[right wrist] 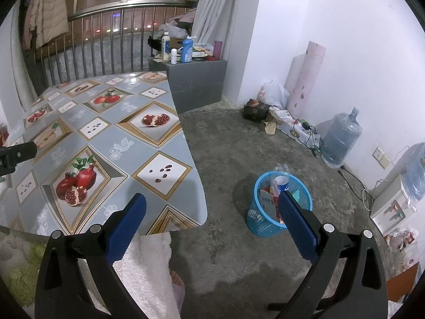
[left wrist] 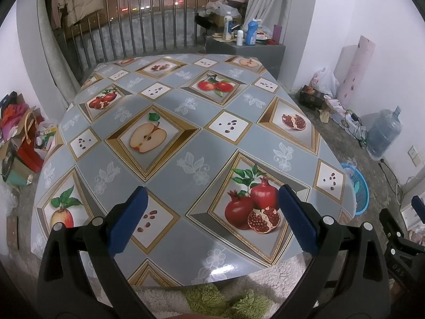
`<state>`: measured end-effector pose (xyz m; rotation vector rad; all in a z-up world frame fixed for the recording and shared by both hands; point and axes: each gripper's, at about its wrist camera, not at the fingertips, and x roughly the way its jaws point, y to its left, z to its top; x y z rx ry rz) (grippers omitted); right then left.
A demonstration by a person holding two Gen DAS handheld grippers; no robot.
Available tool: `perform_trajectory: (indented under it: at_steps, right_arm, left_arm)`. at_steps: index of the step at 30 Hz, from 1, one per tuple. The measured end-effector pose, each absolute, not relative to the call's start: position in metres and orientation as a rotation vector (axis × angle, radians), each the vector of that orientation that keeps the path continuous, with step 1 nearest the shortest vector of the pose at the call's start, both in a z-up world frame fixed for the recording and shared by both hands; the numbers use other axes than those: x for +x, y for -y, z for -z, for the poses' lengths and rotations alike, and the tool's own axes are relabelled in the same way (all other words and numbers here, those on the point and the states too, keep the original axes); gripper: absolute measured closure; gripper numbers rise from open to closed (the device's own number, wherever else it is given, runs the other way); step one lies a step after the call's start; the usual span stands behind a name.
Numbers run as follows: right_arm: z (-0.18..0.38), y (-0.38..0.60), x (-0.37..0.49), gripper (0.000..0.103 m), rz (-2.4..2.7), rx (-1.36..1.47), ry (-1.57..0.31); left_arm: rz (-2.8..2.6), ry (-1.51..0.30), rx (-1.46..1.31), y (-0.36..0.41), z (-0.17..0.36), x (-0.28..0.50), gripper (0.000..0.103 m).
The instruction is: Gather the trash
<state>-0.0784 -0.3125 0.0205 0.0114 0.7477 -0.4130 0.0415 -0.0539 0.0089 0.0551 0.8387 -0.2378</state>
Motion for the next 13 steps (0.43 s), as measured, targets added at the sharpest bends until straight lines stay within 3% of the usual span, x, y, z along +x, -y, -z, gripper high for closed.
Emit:
perform_trajectory:
  at_steps: [13]
  right_arm:
    - [-0.0204,0.3116,-0.0775,0.007,0.415,0.016,-0.743]
  left_arm:
    - [0.237,-0.847,0.053,0.0508,-0.0042,0.0365,0.009]
